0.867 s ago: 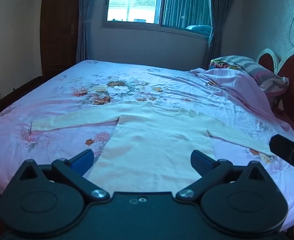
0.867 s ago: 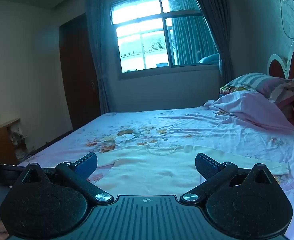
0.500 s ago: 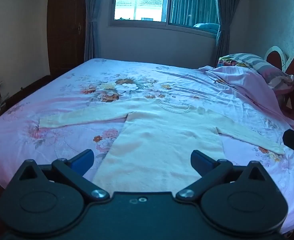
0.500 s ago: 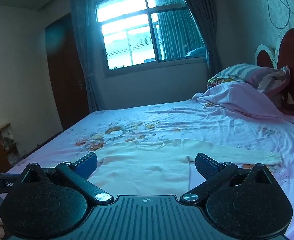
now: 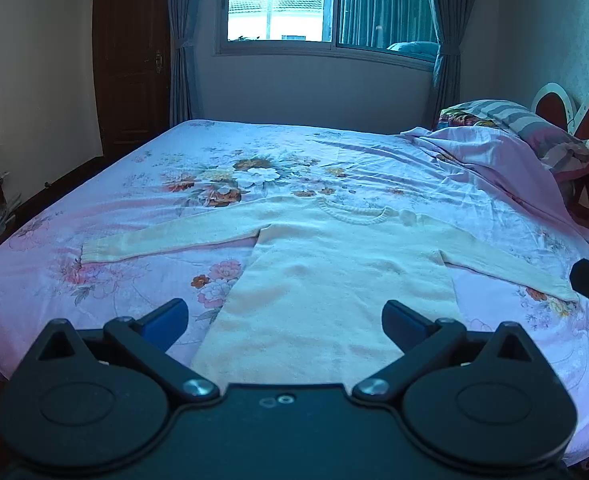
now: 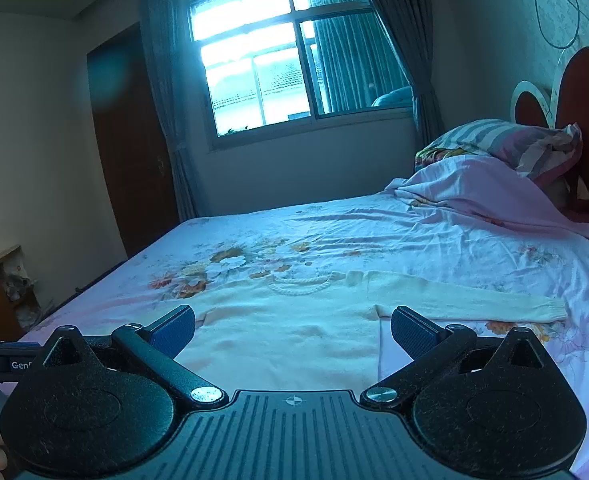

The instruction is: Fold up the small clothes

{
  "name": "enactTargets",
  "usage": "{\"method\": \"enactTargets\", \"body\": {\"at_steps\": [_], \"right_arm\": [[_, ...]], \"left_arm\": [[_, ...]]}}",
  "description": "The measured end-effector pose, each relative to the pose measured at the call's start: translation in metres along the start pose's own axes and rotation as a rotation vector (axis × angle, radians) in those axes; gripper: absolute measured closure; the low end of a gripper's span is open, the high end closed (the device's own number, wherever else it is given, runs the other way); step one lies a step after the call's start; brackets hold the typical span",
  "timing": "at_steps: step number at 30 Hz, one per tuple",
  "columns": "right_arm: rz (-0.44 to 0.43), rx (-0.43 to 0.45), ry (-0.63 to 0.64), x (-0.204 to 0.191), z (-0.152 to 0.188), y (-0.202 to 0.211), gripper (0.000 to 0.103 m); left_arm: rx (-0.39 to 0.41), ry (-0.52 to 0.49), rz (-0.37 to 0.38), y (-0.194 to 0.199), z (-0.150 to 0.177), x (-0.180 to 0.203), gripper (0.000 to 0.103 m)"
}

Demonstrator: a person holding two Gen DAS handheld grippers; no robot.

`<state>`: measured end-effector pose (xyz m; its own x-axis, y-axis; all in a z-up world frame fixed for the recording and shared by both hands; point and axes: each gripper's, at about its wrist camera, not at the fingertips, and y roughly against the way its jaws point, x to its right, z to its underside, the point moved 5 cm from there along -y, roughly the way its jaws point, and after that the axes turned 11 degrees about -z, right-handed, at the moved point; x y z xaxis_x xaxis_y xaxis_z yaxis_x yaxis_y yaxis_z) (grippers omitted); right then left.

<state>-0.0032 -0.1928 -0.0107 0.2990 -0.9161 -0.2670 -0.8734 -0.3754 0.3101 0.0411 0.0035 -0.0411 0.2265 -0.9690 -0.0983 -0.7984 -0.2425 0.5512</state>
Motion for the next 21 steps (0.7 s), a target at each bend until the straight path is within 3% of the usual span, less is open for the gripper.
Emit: {"method": "enactTargets", "body": {"at_steps": [21], "right_arm": [[-0.012,-0.002,-0.012,0.0073,0.0092,-0.0068,0.0]], "left_arm": [[-0.027,0.035,-0.017,-0.0021,0.001,-0.0087,0.001]]}}
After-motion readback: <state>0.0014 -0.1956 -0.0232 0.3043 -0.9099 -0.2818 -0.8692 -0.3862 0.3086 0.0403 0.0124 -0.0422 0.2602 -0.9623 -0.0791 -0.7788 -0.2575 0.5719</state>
